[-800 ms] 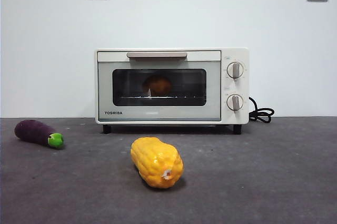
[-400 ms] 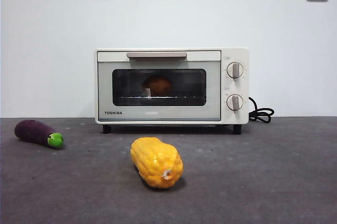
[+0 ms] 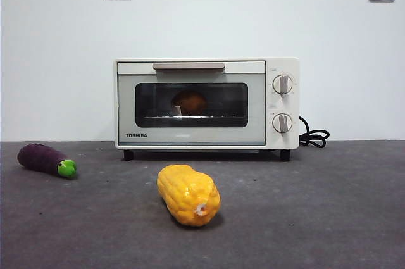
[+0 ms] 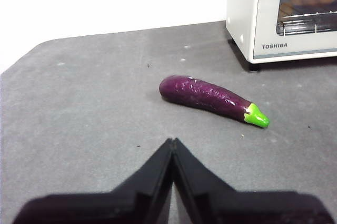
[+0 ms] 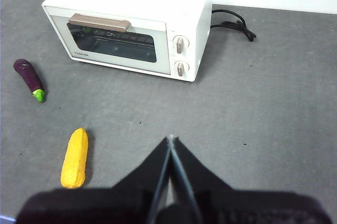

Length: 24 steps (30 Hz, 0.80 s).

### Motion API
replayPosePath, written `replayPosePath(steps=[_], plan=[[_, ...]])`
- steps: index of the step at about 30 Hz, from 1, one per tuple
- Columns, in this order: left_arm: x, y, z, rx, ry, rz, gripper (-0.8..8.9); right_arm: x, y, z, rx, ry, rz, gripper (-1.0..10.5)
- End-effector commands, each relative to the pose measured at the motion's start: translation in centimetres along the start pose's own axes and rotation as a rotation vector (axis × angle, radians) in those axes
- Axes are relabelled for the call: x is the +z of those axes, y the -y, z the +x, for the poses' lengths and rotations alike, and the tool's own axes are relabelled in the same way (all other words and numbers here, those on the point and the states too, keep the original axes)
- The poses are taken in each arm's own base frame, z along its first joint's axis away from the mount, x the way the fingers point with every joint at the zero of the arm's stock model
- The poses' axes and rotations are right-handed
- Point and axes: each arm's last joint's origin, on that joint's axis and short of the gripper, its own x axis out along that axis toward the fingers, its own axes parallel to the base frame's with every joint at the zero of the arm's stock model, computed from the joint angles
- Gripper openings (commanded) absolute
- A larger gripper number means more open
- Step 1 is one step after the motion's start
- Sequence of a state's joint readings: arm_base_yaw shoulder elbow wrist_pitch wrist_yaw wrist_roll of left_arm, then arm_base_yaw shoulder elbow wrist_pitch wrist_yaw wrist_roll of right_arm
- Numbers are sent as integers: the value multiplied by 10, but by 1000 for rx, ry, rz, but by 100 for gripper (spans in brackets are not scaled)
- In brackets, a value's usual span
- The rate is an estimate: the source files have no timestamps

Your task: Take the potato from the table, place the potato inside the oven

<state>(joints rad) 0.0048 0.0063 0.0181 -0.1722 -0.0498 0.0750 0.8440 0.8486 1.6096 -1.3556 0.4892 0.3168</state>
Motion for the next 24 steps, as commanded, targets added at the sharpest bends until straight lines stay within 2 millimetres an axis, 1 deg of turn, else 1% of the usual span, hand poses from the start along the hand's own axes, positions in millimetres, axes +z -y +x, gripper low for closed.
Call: replayPosePath(steps=[1, 24], plan=[[-3, 0, 1, 5, -7, 14, -4, -2, 0, 1, -6, -23, -20, 2], [-3, 0, 2, -5, -14, 7, -4, -3, 0, 1, -6, -23, -20, 2]])
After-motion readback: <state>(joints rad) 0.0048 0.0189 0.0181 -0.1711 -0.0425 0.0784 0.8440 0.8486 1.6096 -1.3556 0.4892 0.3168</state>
